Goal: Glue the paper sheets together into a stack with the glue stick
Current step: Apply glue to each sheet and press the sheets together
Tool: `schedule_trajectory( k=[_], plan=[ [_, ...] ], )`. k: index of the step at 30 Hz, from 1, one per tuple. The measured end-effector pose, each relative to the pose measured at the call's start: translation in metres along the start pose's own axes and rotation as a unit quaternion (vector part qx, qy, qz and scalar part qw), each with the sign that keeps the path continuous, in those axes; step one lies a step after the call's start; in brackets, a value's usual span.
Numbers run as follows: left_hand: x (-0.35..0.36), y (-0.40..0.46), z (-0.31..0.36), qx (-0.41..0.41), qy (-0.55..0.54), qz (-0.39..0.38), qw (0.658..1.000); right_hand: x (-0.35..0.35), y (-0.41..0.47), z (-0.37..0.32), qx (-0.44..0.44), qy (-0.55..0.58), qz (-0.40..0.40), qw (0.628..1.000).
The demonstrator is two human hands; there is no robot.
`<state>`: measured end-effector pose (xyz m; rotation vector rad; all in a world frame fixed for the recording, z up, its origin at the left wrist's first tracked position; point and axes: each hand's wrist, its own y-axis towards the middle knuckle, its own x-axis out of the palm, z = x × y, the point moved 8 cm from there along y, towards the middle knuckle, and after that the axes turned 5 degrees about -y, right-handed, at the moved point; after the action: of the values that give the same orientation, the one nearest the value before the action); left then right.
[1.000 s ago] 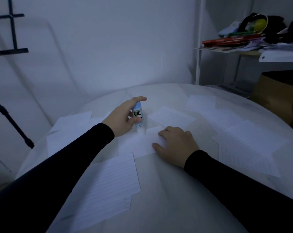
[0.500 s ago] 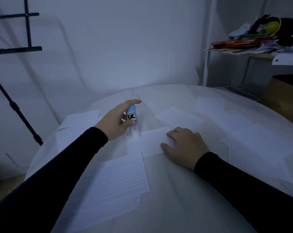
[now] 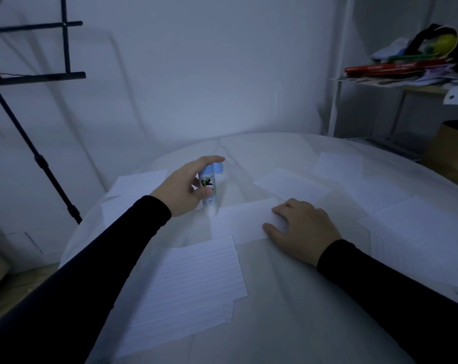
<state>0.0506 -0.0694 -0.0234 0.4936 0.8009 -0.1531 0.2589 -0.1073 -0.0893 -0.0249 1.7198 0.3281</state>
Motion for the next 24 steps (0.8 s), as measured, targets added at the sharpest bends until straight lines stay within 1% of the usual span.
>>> schedule_trajectory(
  k=[2,4,6,8,10,13,15,18,21,24],
  plan=[
    [-0.011,0.0,0.007,0.011,-0.049,0.053,0.997,0.0,0.0,0.001,0.007,-0.009,0.004,1.0],
    [-0.024,-0.001,0.016,0.023,-0.113,0.119,0.986,-0.001,0.001,0.003,0.024,-0.027,0.01,0.999],
    [-0.025,-0.001,0.029,0.038,-0.141,0.141,0.979,-0.001,0.001,0.004,0.038,-0.04,0.013,0.998],
    [-0.013,-0.001,0.042,0.048,-0.15,0.109,0.981,-0.002,0.003,0.004,0.034,-0.035,0.008,0.999],
    [0.007,-0.002,0.051,0.049,-0.148,0.06,0.986,-0.006,0.007,0.01,0.016,0.002,0.004,1.0],
    [0.032,-0.005,0.061,0.056,-0.117,0.01,0.992,-0.008,0.012,0.022,-0.05,0.049,-0.015,0.997],
    [0.043,-0.006,0.065,0.055,-0.116,-0.002,0.992,-0.008,0.013,0.027,-0.076,0.065,-0.033,0.994],
    [0.058,-0.006,0.076,0.067,-0.112,-0.012,0.991,-0.004,0.013,0.029,-0.093,0.049,-0.056,0.993],
    [0.072,-0.006,0.087,0.089,-0.098,-0.025,0.991,-0.002,0.013,0.032,-0.098,0.061,-0.061,0.991],
    [0.079,-0.004,0.09,0.095,-0.107,-0.024,0.989,-0.001,0.014,0.035,-0.106,0.063,-0.059,0.991]
  ],
)
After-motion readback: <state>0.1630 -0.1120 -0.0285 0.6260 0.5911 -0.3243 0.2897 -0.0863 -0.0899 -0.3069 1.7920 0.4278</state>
